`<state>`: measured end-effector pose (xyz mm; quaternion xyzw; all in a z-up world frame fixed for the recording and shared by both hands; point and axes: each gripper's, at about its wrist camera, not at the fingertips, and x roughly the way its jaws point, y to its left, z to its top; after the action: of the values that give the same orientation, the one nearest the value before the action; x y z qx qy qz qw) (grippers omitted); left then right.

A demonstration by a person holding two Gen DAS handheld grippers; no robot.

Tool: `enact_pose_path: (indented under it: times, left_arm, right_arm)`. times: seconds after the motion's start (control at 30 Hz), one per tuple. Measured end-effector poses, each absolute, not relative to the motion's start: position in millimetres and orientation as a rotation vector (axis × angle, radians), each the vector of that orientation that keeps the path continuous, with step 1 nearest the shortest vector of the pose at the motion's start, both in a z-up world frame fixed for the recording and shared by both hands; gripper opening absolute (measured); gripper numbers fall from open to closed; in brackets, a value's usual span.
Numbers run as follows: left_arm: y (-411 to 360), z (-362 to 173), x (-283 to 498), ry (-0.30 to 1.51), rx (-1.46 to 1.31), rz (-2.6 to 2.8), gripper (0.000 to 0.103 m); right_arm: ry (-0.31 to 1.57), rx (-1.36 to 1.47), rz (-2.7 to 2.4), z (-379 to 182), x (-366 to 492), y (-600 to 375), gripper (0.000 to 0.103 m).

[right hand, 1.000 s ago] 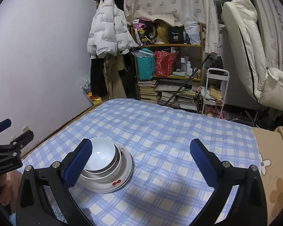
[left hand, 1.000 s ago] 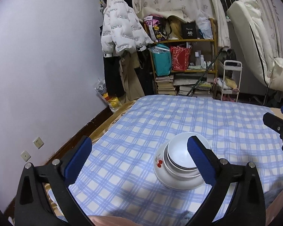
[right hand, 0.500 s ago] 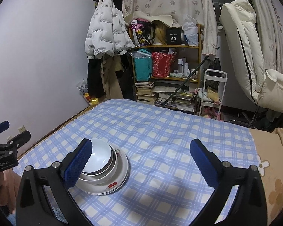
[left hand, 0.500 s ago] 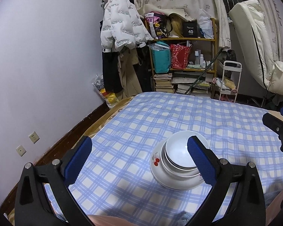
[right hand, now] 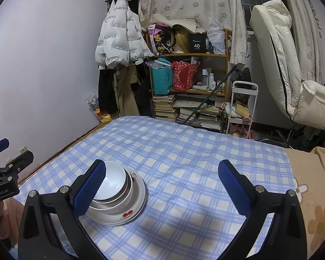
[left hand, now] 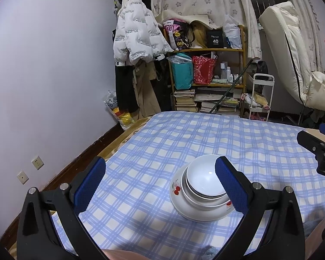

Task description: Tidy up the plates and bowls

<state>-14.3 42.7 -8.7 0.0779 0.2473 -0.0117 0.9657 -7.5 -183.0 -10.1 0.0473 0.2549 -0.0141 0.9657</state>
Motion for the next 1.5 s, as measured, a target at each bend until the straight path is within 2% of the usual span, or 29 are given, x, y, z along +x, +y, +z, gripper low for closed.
enact_pose_path:
  times: [1.5]
  left_arm:
    - [37.9, -9.1, -17.1, 0.481, 0.190, -0.067, 0.100]
  right_arm:
    - [0.517, 0.092, -0.043, -11.8, -8.5, -192.3, 0.103]
